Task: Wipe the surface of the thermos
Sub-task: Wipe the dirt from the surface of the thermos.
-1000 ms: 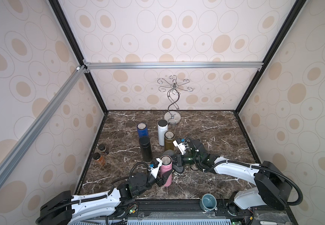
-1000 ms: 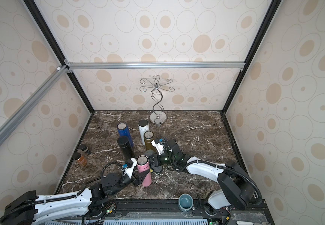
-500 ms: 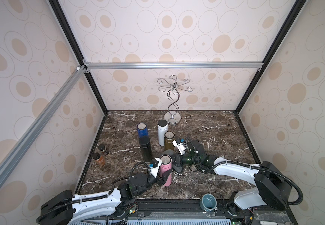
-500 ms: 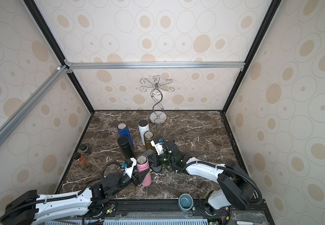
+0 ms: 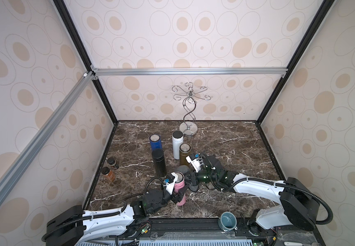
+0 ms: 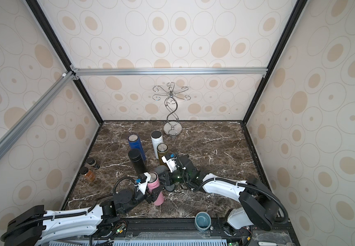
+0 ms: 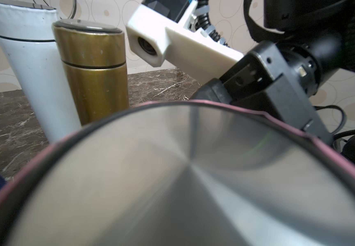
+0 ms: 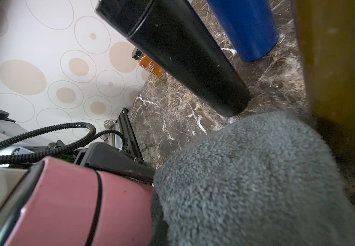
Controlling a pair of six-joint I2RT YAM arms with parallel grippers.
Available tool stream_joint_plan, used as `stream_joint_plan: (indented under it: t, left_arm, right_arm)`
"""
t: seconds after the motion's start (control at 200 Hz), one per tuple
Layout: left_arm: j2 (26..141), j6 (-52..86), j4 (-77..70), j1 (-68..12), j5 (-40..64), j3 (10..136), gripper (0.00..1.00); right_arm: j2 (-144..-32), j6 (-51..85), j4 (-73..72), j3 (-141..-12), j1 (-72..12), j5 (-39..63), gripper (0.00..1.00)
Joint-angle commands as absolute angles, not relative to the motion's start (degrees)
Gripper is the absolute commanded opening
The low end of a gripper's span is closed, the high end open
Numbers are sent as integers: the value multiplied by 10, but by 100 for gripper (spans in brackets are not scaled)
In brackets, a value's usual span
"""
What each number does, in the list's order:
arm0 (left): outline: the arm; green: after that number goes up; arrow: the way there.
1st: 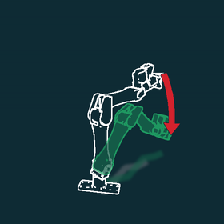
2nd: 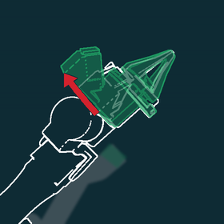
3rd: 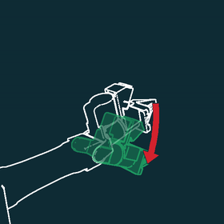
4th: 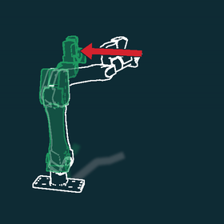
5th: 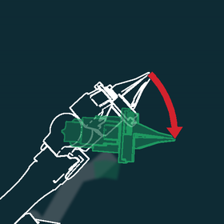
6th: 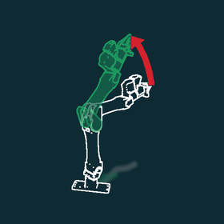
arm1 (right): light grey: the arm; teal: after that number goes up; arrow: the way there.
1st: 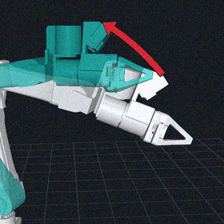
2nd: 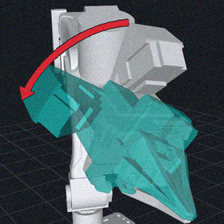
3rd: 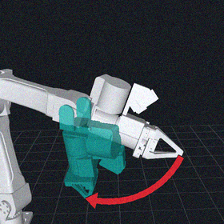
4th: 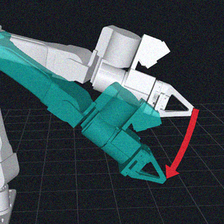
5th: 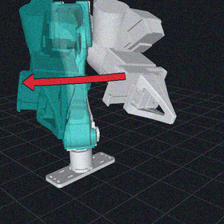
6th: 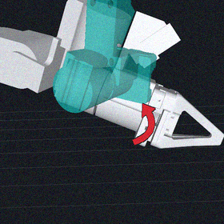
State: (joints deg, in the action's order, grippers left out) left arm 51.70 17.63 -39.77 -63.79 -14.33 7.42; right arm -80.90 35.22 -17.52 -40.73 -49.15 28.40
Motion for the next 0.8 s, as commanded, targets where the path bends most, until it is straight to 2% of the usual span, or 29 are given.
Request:
stream_joint_plan:
  t: [0.0, 0.025, 0.11, 0.2, 0.45, 0.635, 0.795]
  left_arm:
    - [520, 179, -384, -634, -177, 92, 58]
    - [520, 178, -384, -634, -178, 92, 47]
    - [514, 178, -382, -634, -188, 93, 18]
    - [510, 176, -382, -634, -196, 89, 0]
    - [471, 172, -418, -634, -202, 58, 0]
    - [448, 164, -431, -634, -200, 62, 0]
    - [461, 159, -443, -630, -178, 94, 0]
  right_arm:
    - [-793, 345, -170, -413, -513, 346, 0]
    - [-793, 345, -169, -414, -513, 346, 0]
    - [-790, 342, -160, -415, -513, 334, 0]
    - [-785, 338, -146, -415, -513, 315, 0]
    - [-777, 353, -124, -414, -509, 249, 0]
    - [-777, 401, -201, -386, -503, 313, 0]
    - [-764, 485, -354, -334, -487, 375, 0]
